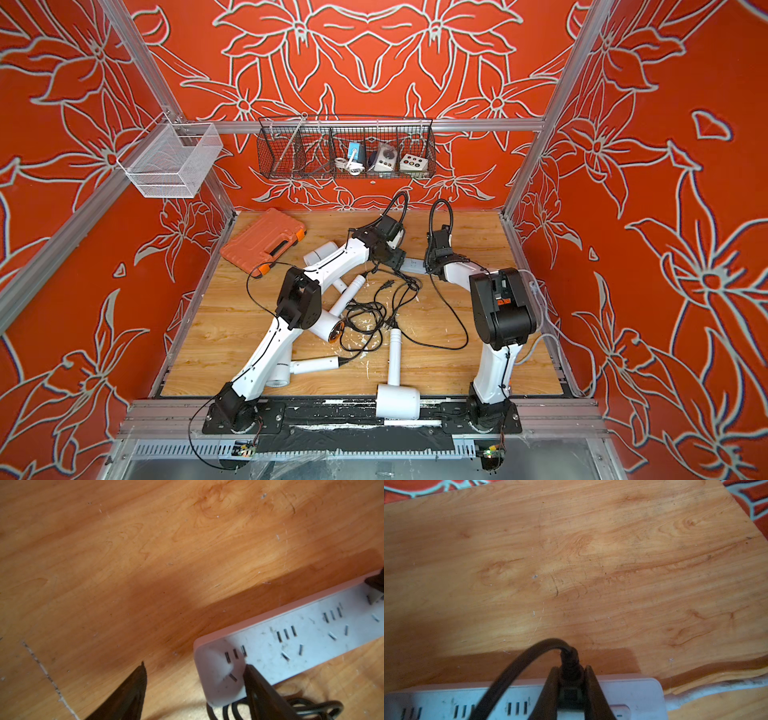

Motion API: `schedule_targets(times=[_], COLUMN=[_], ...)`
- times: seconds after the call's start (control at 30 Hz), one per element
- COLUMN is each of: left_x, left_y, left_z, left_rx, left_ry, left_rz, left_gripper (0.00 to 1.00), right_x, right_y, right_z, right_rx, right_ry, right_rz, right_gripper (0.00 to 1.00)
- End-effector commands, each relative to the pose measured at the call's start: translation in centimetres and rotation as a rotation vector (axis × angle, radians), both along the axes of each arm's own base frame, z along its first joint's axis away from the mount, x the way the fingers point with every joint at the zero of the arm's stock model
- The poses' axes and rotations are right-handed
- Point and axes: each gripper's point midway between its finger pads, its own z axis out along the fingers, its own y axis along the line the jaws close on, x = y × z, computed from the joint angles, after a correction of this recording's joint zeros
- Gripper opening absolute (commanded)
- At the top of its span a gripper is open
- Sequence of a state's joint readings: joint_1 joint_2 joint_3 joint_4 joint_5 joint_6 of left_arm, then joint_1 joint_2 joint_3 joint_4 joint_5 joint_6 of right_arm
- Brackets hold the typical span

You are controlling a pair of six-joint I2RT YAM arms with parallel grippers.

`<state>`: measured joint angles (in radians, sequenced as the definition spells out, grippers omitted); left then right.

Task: Charge the blow dryers
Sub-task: Insert the plug into the socket.

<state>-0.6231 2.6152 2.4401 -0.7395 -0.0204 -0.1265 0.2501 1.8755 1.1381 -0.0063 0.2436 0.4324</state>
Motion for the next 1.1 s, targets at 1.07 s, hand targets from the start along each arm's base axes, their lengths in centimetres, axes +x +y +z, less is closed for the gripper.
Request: schedule_targets(times=[1.07], left_x=[-3.5], left_y=[0.0], left_z=[-2.4], left_rx=[0.058], left_ry=[0.121], left_rz=[-0.058], left_gripper=[0.74], right_x=[-6.4], right_y=[2.3], right_z=[-1.8], right_rx=[-0.110], right_ry=[-0.145], right_rz=[0.077], right_gripper=[0.00])
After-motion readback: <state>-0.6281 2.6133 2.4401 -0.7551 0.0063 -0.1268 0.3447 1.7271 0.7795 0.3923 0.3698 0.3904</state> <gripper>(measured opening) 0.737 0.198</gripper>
